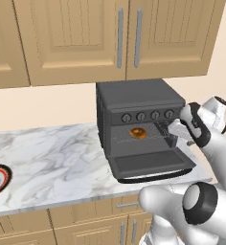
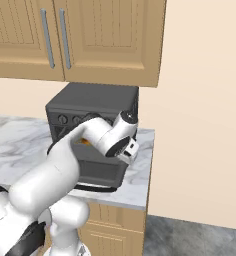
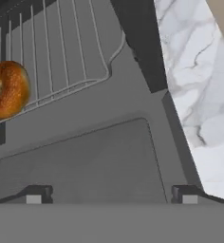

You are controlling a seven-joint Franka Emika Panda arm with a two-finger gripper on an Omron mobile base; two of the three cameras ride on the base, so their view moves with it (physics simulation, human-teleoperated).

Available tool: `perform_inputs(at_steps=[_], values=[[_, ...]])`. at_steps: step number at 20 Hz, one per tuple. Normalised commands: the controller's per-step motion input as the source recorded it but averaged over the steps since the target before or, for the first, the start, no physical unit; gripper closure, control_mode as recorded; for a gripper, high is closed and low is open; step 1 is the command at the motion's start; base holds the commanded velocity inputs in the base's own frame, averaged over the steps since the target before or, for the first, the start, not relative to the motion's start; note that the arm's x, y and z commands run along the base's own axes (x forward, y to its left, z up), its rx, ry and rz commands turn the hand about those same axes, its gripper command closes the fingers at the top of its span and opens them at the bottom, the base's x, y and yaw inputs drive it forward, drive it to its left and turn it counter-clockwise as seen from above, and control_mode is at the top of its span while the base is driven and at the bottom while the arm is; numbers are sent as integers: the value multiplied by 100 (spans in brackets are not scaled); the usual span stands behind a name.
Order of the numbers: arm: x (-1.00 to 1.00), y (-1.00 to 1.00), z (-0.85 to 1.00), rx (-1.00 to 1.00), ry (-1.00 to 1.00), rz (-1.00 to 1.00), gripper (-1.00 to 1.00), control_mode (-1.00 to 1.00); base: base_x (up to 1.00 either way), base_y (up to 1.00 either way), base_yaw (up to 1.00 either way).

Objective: Pick up the bagel from the plate, place it on the toaster oven rack, close the door, and set the timer.

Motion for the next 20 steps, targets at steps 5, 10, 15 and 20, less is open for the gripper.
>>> perform_inputs(at_steps=[5,10,15,20], values=[[-74,-40,19,5,13,2,-100,-100,0,0,0],[-59,-25,-5,12,18,0,-100,-100,0,0,0],[-28,-17,-6,15,20,0,-100,-100,0,0,0],[-3,-1,-25,17,14,0,-100,-100,0,0,0]])
